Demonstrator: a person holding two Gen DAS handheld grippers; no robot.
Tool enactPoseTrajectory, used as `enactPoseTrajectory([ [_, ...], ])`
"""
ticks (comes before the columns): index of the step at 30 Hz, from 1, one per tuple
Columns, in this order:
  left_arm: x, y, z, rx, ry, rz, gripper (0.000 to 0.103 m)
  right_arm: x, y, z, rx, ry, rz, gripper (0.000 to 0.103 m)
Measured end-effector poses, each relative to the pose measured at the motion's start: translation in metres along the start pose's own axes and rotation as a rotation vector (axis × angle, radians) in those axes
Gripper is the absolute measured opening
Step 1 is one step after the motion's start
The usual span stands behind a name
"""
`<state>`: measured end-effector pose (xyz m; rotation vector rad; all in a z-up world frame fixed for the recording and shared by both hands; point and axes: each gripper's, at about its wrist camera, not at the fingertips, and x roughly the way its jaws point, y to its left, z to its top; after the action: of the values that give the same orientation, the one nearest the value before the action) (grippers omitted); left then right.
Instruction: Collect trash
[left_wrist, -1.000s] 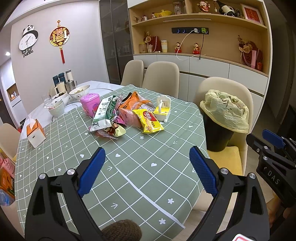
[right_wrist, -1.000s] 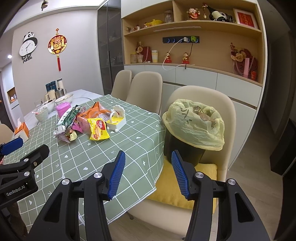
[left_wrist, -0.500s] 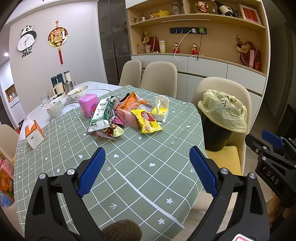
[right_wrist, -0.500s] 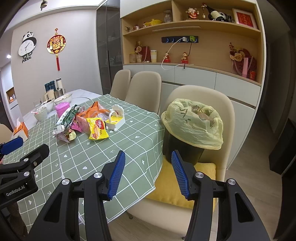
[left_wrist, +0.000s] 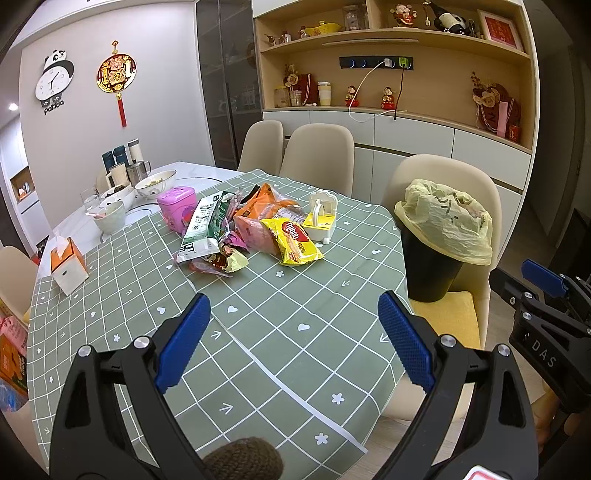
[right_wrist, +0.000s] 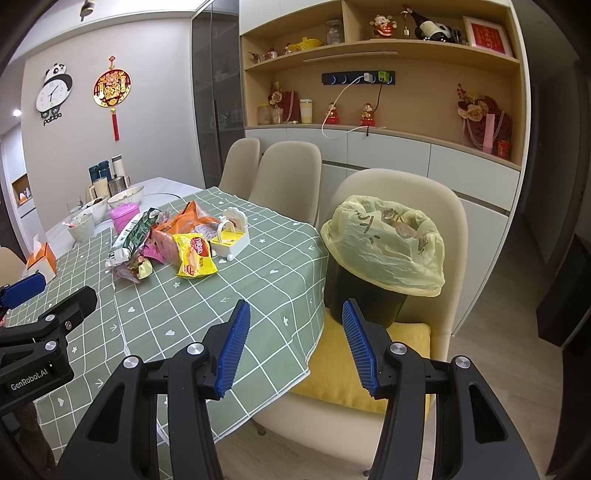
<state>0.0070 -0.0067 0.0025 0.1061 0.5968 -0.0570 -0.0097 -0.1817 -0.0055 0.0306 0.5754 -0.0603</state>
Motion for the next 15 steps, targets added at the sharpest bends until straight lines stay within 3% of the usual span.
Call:
enactPoseTrajectory([
  [15,0.0013,0.0023,-0.0022,-0.013,0.012,-0.006,0.088,-0.0004,0.0007,-0.0007,-0.001,0.010,-0.003,0.049],
])
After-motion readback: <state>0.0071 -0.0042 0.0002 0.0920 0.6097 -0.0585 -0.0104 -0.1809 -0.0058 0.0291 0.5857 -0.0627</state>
